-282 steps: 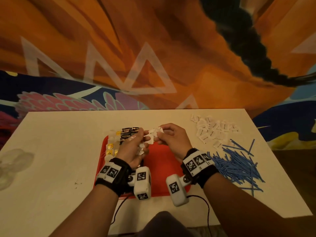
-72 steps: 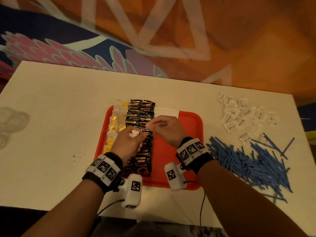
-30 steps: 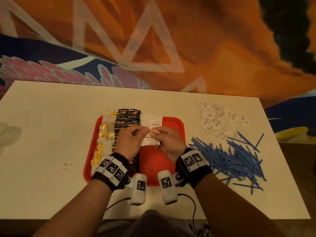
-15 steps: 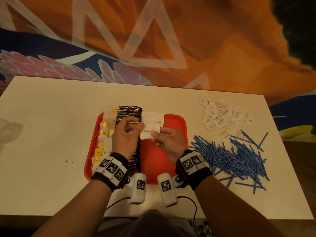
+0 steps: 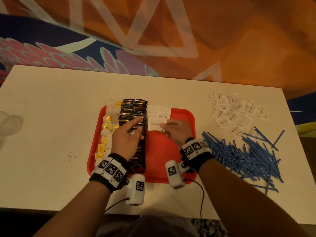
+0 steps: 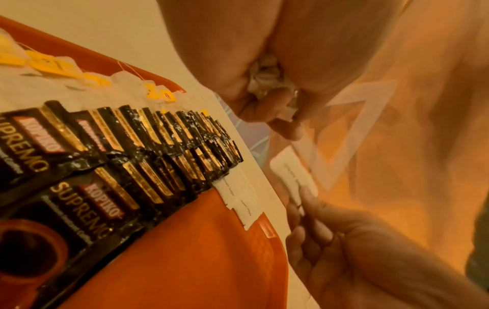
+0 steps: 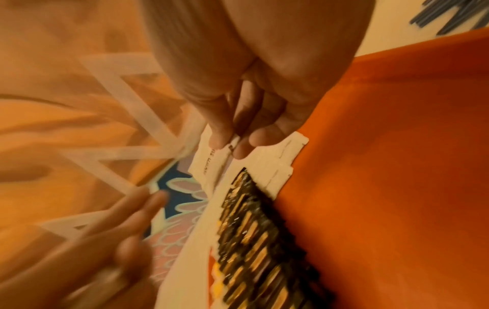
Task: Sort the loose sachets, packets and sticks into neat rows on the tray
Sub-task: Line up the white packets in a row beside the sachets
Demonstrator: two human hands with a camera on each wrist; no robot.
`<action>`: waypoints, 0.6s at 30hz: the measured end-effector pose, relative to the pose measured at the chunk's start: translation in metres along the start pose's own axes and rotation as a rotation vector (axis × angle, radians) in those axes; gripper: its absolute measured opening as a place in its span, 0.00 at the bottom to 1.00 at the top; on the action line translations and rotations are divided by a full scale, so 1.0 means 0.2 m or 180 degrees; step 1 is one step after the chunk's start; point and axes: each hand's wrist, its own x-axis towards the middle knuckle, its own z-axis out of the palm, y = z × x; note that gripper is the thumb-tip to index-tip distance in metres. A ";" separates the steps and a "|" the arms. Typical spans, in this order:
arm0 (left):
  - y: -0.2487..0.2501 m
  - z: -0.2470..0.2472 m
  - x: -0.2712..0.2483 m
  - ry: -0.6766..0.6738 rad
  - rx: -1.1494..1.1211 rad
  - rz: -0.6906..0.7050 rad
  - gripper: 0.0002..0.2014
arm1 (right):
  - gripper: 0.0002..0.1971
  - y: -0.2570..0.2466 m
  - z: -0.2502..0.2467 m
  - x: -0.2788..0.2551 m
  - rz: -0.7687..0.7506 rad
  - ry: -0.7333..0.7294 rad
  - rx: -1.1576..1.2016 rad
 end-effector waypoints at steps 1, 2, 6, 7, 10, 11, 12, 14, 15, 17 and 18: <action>-0.01 -0.01 0.00 0.0019 0.0033 -0.0027 0.18 | 0.09 0.01 -0.02 0.07 0.0014 0.0069 -0.0214; -0.02 -0.03 0.01 0.0032 0.0084 -0.0048 0.18 | 0.10 0.02 -0.03 0.13 0.0023 0.0106 -0.0447; -0.07 -0.09 0.01 0.0078 0.0319 -0.0055 0.18 | 0.16 0.06 -0.04 0.31 0.0186 0.0131 -0.1169; -0.08 -0.11 0.01 0.0093 0.0347 -0.0071 0.18 | 0.16 0.06 -0.04 0.34 0.0249 0.0137 -0.1218; -0.11 -0.15 0.00 0.0145 0.0357 -0.0144 0.18 | 0.17 0.08 -0.03 0.40 0.0400 0.0214 -0.1264; -0.12 -0.17 0.00 0.0164 0.0354 -0.0146 0.17 | 0.16 0.08 -0.02 0.42 0.0421 0.0292 -0.1240; -0.13 -0.18 0.00 0.0186 0.0344 -0.0146 0.17 | 0.16 0.08 -0.01 0.43 0.0420 0.0379 -0.1225; -0.15 -0.19 0.01 0.0228 0.0274 -0.0188 0.17 | 0.15 0.09 0.01 0.45 0.0388 0.0515 -0.1346; -0.16 -0.20 0.01 0.0247 0.0238 -0.0230 0.16 | 0.14 0.09 0.01 0.45 0.0373 0.0585 -0.1410; -0.16 -0.20 0.01 0.0286 0.0163 -0.0340 0.16 | 0.13 0.10 0.02 0.47 0.0373 0.0720 -0.1397; -0.16 -0.20 0.01 0.0301 0.0129 -0.0390 0.16 | 0.13 0.10 0.03 0.47 0.0377 0.0787 -0.1370</action>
